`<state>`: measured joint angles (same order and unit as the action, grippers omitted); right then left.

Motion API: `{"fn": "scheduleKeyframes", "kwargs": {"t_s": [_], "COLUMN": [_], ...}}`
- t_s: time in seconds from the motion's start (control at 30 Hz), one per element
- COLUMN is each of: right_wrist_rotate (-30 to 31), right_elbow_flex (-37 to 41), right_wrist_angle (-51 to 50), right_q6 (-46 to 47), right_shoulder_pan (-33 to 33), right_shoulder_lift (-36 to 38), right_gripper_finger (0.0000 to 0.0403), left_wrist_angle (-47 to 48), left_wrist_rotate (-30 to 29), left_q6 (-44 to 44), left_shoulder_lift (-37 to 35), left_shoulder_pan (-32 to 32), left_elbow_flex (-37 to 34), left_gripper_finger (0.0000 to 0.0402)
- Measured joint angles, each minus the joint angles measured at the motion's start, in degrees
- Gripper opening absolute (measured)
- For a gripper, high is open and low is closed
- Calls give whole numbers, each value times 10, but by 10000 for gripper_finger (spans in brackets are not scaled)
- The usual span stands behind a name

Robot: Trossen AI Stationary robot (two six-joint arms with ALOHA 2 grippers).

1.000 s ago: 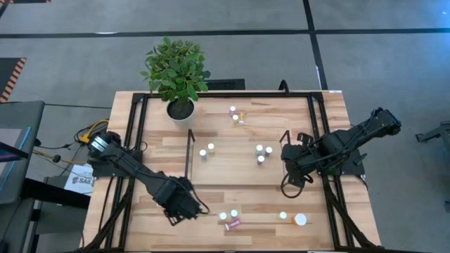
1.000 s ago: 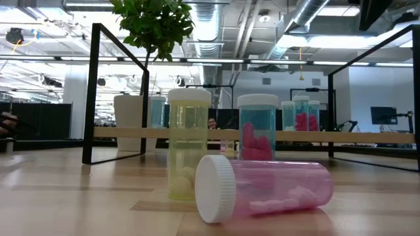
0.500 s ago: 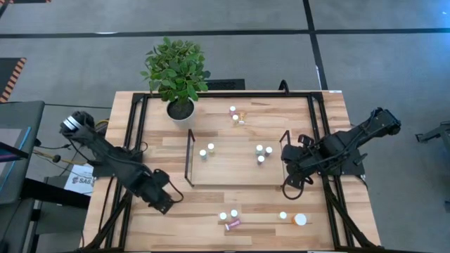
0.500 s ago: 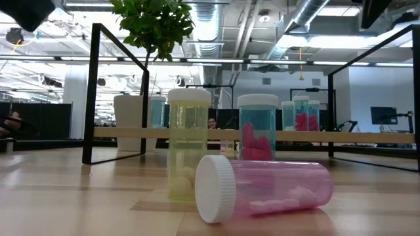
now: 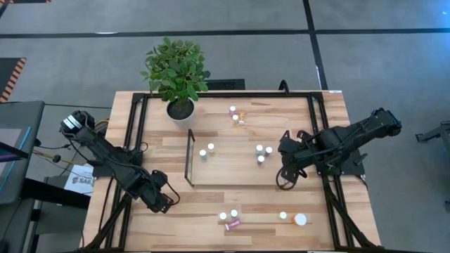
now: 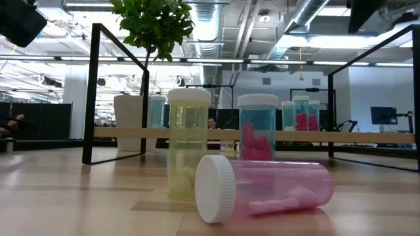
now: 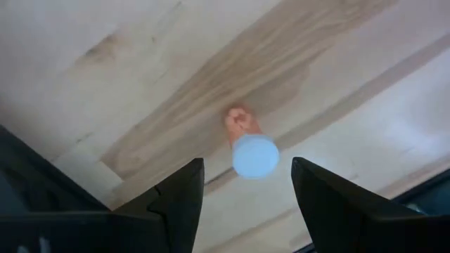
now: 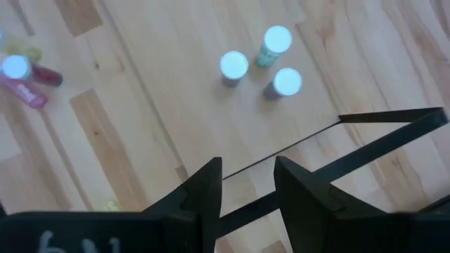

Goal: Pick and place medicine bottles onto shelf by color
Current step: Put the orange pill bottle on the shelf

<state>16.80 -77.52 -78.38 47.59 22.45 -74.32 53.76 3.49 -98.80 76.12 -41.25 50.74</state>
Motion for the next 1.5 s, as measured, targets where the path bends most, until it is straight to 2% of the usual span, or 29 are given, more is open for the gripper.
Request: {"fn": "scheduleKeyframes", "kwargs": {"t_s": [0.23, 0.47, 0.67, 0.9, 1.17, 1.33, 1.5], "right_wrist_rotate": [0, -1, -1, -2, -2, -2, -2], "right_elbow_flex": [0, 0, 0, 0, 0, 0, 0], "right_wrist_angle": [0, 1, 5, 9, 9, 9, 9], "right_q6": [-15, -31, -40, -41, -41, -41, -46], "right_shoulder_pan": [-9, -9, -9, -9, -9, -9, -9], "right_shoulder_lift": [0, 0, 0, 0, 0, 0, 0], "right_gripper_finger": [154, 154, 154, 154, 154, 154, 154], "left_wrist_angle": [5, -47, -51, -55, -80, -114, -116], "left_wrist_rotate": [-12, 21, 27, 23, 50, 48, 23], "left_q6": [-15, -2, 2, 7, -3, -2, 30], "left_shoulder_lift": [11, 69, 100, 101, 101, 101, 102], "left_shoulder_pan": [-2, -3, -3, -3, -2, 0, 16], "left_elbow_flex": [0, 0, 0, 0, 1, 35, 106], "left_gripper_finger": [202, 202, 199, 152, 93, 90, 101]}}
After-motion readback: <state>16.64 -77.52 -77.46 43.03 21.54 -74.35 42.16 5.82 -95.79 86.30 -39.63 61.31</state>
